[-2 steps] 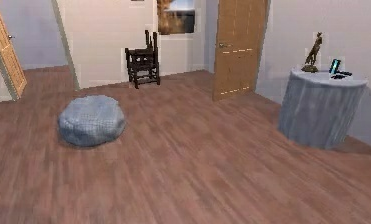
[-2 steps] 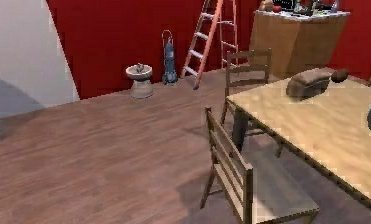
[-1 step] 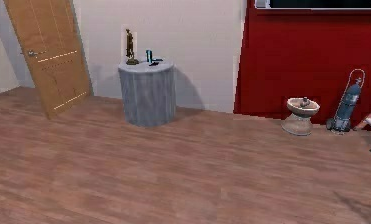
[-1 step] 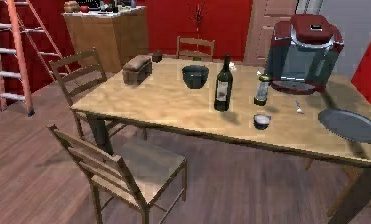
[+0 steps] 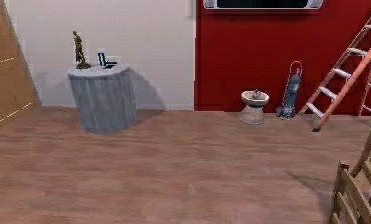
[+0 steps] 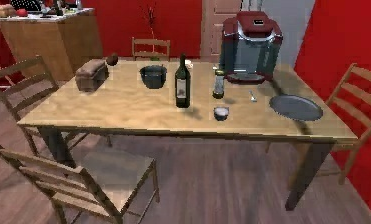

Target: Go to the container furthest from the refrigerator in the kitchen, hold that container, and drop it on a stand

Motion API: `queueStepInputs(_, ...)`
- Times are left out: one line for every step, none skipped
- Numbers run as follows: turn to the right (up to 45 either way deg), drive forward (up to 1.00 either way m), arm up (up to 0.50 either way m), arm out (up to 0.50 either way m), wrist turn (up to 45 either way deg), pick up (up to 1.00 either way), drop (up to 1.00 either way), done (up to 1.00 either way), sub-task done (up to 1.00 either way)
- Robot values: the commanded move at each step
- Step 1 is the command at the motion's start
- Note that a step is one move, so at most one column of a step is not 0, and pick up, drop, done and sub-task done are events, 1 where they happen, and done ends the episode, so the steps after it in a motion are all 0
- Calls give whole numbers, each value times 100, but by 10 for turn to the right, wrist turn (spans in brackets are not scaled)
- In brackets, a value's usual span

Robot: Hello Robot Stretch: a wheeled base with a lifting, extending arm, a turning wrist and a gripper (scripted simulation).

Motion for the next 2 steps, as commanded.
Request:
queueStepInputs(0, 100, 0, 0, 0, 0, 0, 0, 0)
queueStepInputs(450, 0, 0, 0, 0, 0, 0, 0, 0)
